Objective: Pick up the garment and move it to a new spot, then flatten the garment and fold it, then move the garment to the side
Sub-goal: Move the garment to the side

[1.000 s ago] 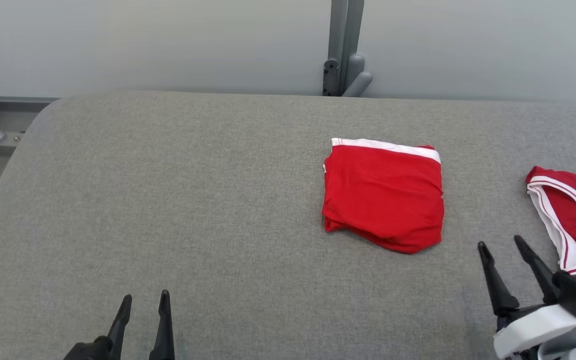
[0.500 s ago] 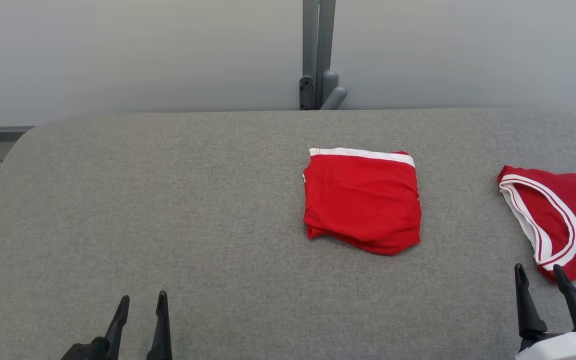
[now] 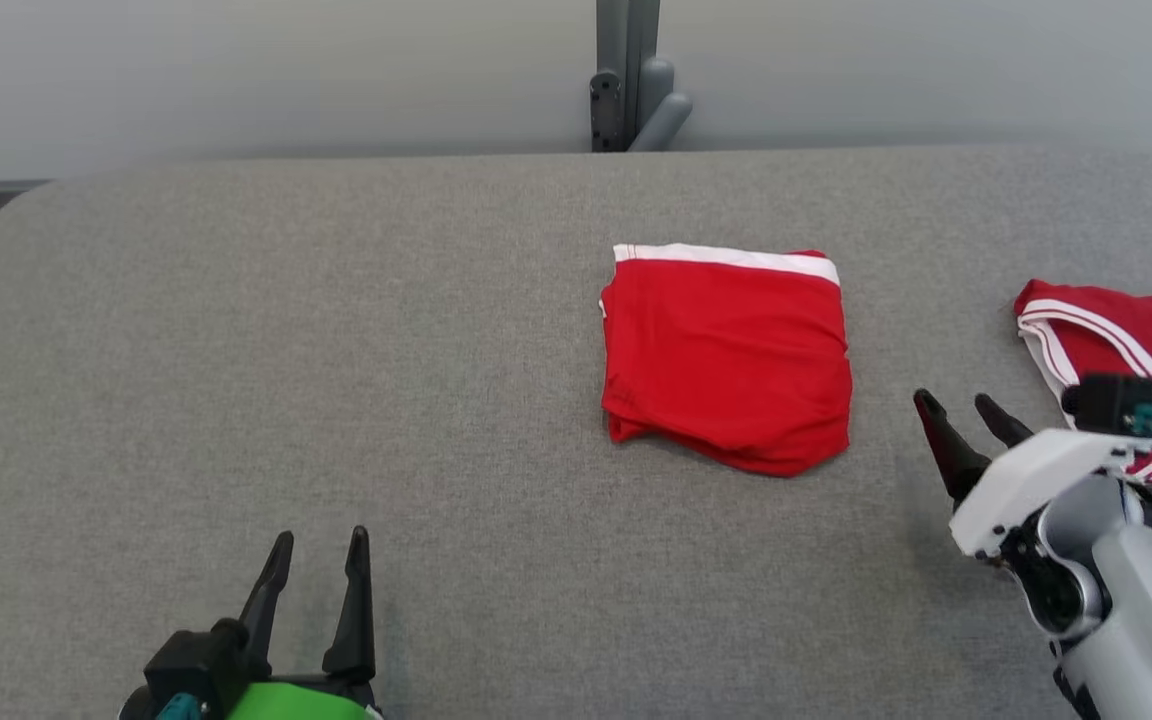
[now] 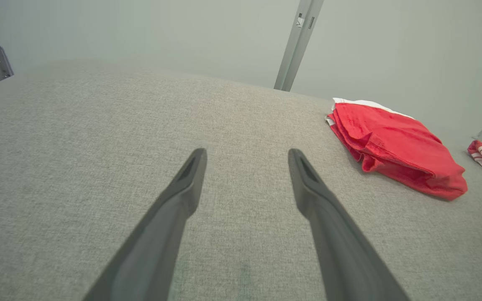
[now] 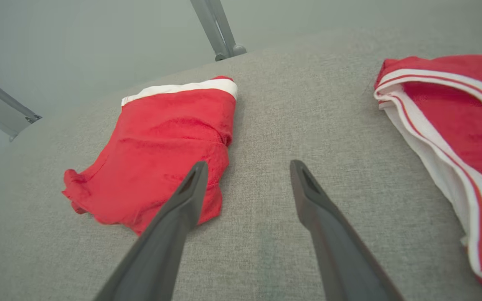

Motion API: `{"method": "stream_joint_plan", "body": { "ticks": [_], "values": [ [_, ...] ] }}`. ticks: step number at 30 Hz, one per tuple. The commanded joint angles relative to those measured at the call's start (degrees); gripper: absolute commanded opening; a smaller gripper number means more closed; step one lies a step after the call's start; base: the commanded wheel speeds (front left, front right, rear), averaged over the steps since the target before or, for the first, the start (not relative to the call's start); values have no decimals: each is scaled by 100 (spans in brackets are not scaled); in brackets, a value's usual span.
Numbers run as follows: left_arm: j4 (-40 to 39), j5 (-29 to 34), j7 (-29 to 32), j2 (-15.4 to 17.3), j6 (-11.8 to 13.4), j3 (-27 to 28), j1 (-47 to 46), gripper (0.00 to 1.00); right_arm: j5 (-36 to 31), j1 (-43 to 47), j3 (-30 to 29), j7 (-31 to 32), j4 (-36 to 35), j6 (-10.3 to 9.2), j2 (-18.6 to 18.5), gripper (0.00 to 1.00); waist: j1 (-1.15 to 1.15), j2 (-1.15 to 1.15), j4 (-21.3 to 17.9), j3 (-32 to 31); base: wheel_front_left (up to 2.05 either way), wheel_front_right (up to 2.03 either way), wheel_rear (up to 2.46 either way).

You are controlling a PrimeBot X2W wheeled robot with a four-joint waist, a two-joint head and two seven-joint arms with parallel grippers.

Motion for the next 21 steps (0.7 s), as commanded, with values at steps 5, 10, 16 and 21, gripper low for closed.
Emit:
{"method": "stream_joint_plan", "body": {
  "ticks": [5, 10, 16, 21],
  "values": [
    [65, -61, -14, 13, -24, -203, -341, 100, 79, -813, 260, 790, 630, -1, -32, 100, 0, 29, 284, 562, 0, 0, 0],
    [55, -118, -14, 13, 33, -388, -537, 100, 184, -1313, 420, 921, 1217, -1, 116, 100, 0, 29, 533, 703, 0, 0, 0],
    [53, -130, -14, 13, 60, -496, -547, 100, 184, -1767, 407, 715, 1961, -1, 280, 100, 0, 29, 667, 779, 0, 0, 0],
    [40, -114, -14, 13, 95, -446, -485, 100, 441, -1967, 449, 684, 2463, -1, 543, 0, 0, 29, 610, 788, 0, 0, 0]
  ]
}}
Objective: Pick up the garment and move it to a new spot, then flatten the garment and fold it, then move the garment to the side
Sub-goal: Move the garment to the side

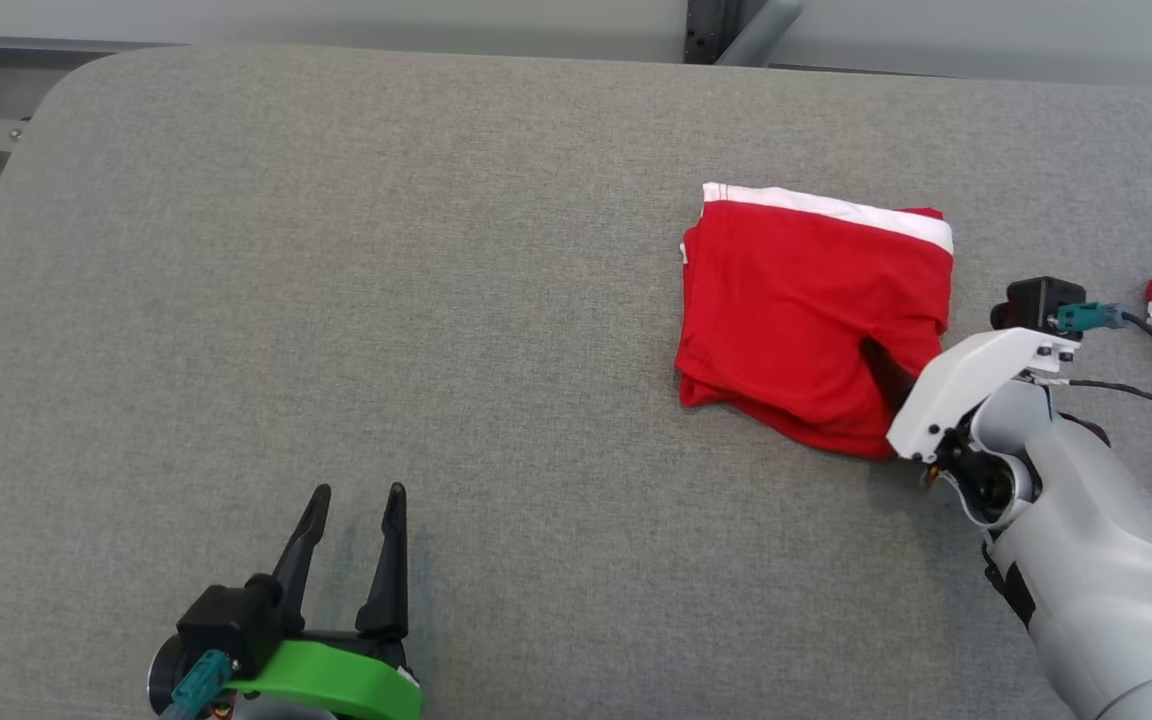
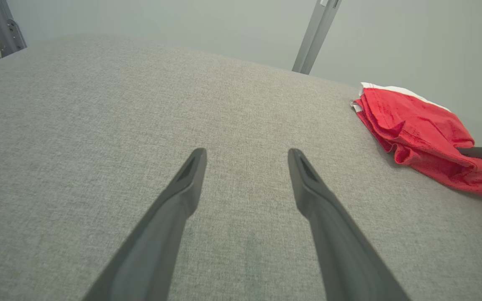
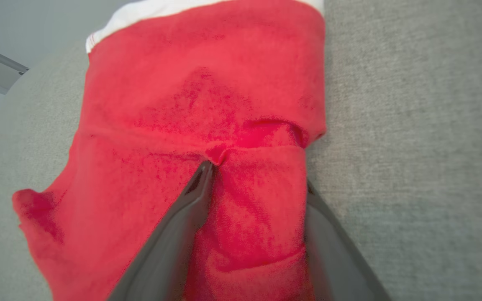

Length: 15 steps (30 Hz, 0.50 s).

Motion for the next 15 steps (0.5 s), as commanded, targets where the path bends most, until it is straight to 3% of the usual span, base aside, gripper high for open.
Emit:
{"method": "stream_joint_plan", "body": {
  "ticks": [1, 3, 8, 9, 11, 15],
  "values": [
    [-39, -15, -14, 12, 45, 53, -10, 100, 139, -15, 161, 88, 115, 1, 123, 0, 0, 29, -81, 13, 0, 0, 0],
    [-74, -37, -14, 12, 48, 75, -15, 100, 310, -68, 330, 220, -5, 1, 86, 0, 0, 29, -177, 27, 0, 0, 0],
    [-141, -19, -13, 12, 43, 73, -45, 100, 303, -256, 897, 648, -464, -4, -775, 0, 0, 29, -421, 73, 0, 0, 0],
    [-141, -19, -13, 12, 43, 73, -45, 100, 303, -256, 897, 648, -464, -4, -775, 0, 0, 29, -421, 73, 0, 0, 0],
    [-172, -41, -13, 12, 61, 118, -42, 100, 368, -342, 1172, 1060, -803, -2, -1346, 0, 0, 29, -547, 92, 0, 0, 0],
    [-224, -117, -13, 13, 80, 173, -66, 100, 537, -467, 1449, 1834, -1492, -1, -2126, 0, 0, 29, -696, 174, 0, 0, 0]
  ]
}}
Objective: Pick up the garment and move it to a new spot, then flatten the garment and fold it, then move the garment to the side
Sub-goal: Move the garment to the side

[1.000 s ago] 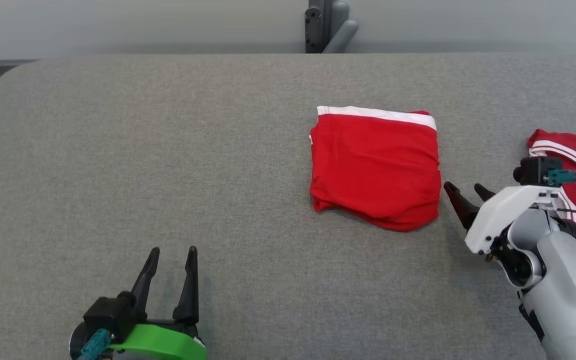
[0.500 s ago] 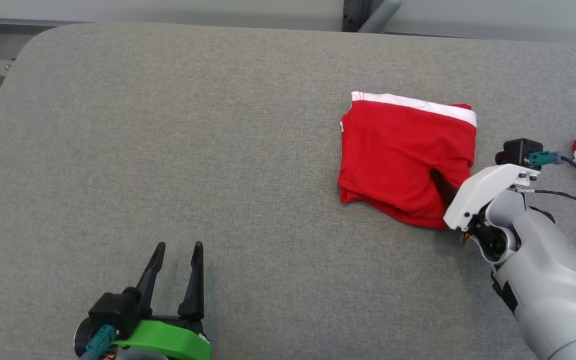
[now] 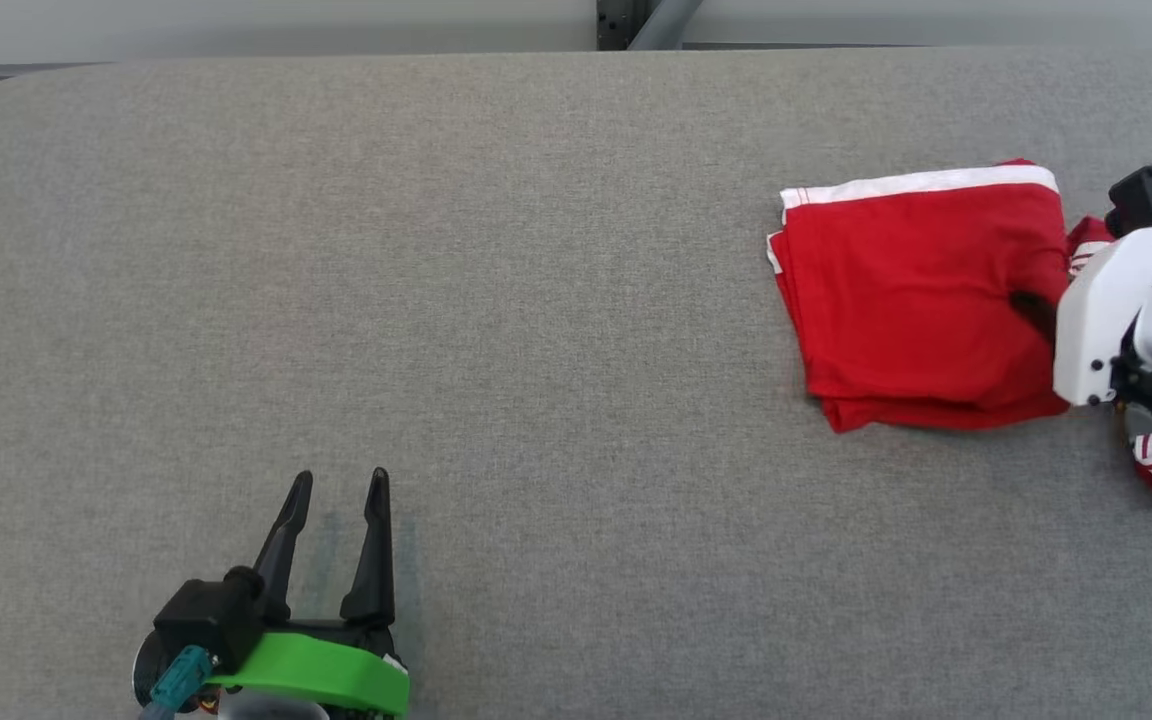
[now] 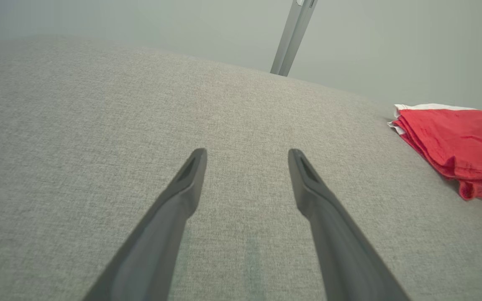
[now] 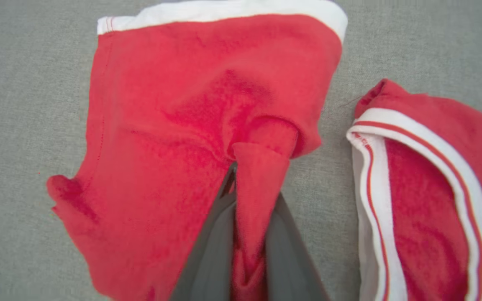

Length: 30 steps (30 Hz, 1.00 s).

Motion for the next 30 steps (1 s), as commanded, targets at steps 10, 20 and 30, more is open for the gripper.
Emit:
{"method": "stream_joint_plan", "body": {
  "ticks": [10, 20, 30],
  "values": [
    [-160, -76, -13, 13, 4, 158, -141, 100, 551, 144, -269, 1632, -1478, -5, -1569, 0, 0, 28, -206, 255, 0, 0, 0],
    [-207, 35, -13, 13, -34, 215, -159, 100, -36, 794, -1397, 1663, -1247, -5, -2003, 0, 0, 28, -145, 472, 0, 0, 0],
    [-197, 92, -14, 13, -75, 91, -276, 100, -1339, 1168, -2280, 635, -312, -5, -994, 100, 0, 28, -147, 634, 0, 0, 0]
  ]
}}
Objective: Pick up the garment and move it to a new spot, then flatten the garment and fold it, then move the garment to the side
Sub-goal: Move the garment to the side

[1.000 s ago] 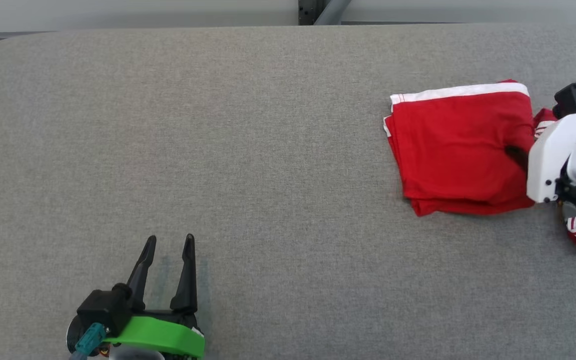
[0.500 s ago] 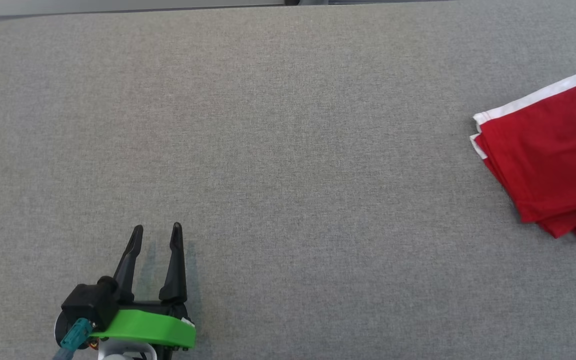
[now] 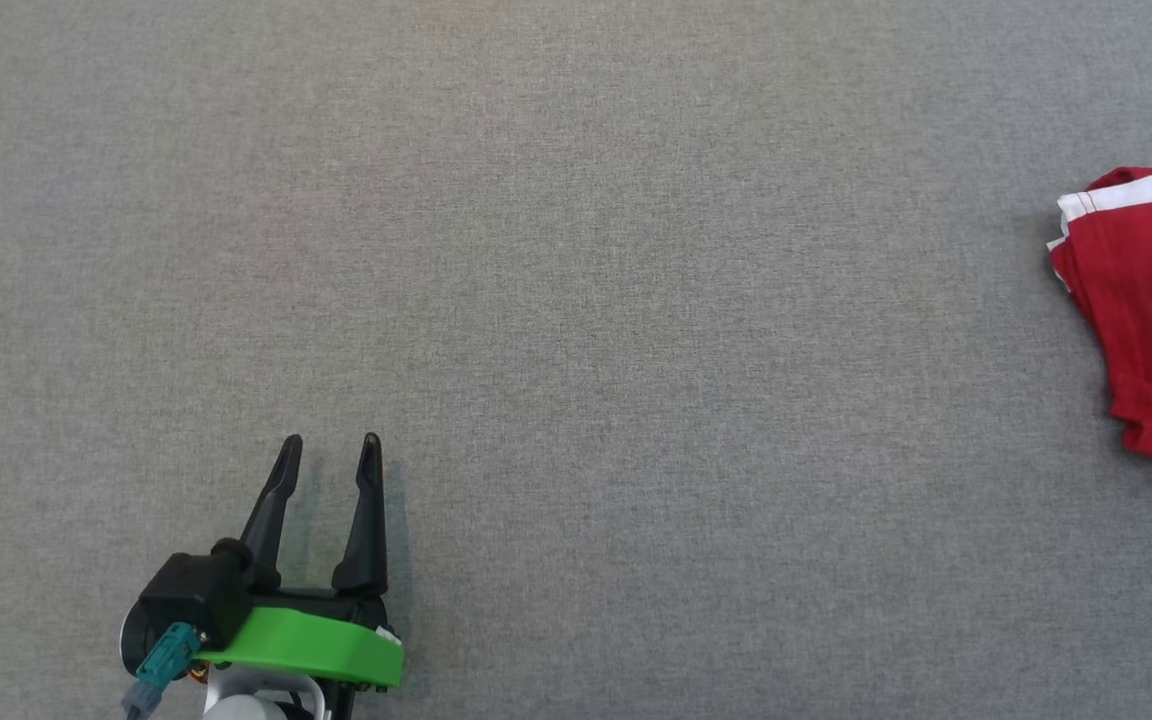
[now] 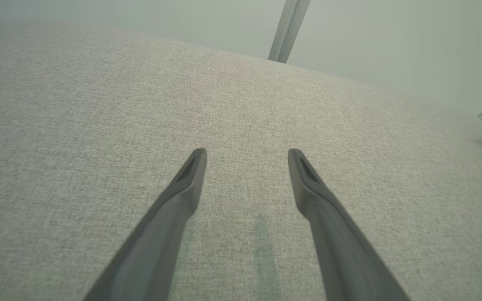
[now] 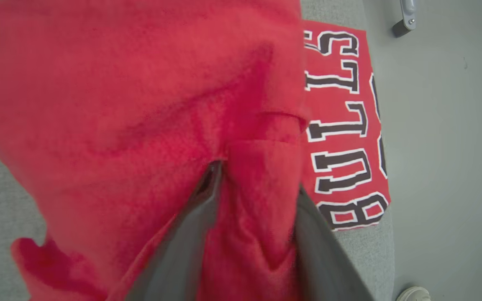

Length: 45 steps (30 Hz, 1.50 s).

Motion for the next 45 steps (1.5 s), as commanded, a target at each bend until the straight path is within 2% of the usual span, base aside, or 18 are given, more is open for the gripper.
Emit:
{"method": "stream_joint_plan", "body": {
  "ticks": [1, 8, 10, 12, 16, 20, 24, 29, 33, 35, 38, 42, 45],
  "values": [
    [1, 29, -15, 12, -18, 21, -60, 100, -119, 146, -63, -101, 49, -7, 138, 100, 0, 29, -16, -9, 0, 0, 0],
    [10, -18, -15, 12, -40, 60, 77, 100, -185, 419, -181, -483, -601, -7, 119, 100, 0, 29, -52, -194, 0, 0, 0],
    [16, -15, -15, 12, -42, 70, 142, 100, -240, 540, -321, -795, -1008, -7, 71, 100, 0, 29, -66, -310, 0, 0, 0],
    [26, 41, -14, 12, -51, 99, 195, 100, -304, 689, -563, -1105, -1337, -7, 175, 100, 0, 29, -70, -450, 0, 0, 0],
    [14, 94, -15, 12, -69, 174, 305, 100, -541, 1235, -711, -1334, -2056, -7, 307, 100, 0, 29, -54, -739, 0, 0, 0],
    [-5, 162, -15, 12, -84, 305, 446, 100, -684, 1815, -908, -1570, -2867, -7, 691, 100, 0, 29, -28, -1017, 0, 0, 0],
    [16, 253, -14, 12, -91, 464, 576, 100, -1084, 2292, -1076, -2258, -3370, -7, 1242, 100, 0, 29, 22, -1218, 0, 0, 0],
    [91, 257, -14, 12, -92, 517, 655, 100, -1718, 2872, -1143, -3464, -3223, -7, 2119, 100, 0, 29, 183, -1447, 0, 0, 0],
    [147, 248, -14, 12, -99, 477, 709, 100, -2136, 3208, -1129, -4554, -2656, -7, 2764, 100, 0, 29, 271, -1622, 0, 0, 0],
    [163, 223, -14, 12, -102, 425, 731, 100, -2280, 3229, -1215, -4896, -2348, -7, 3011, 100, 0, 29, 301, -1672, 0, 0, 0],
    [173, 188, -15, 10, -104, 234, 721, 100, -2502, 3265, -1556, -5070, -2027, -7, 3419, 100, 0, 29, 363, -1754, 0, 0, 0],
    [240, 186, -15, 38, -99, 148, 690, 100, -2925, 3382, -1966, -5076, -2301, -7, 3772, 100, 0, 29, 392, -1826, 0, 0, 0],
    [308, 196, -15, 48, -99, 119, 675, 100, -3194, 3455, -1973, -5078, -2412, -7, 3880, 100, 0, 29, 376, -1875, 0, 0, 0]
  ]
}}
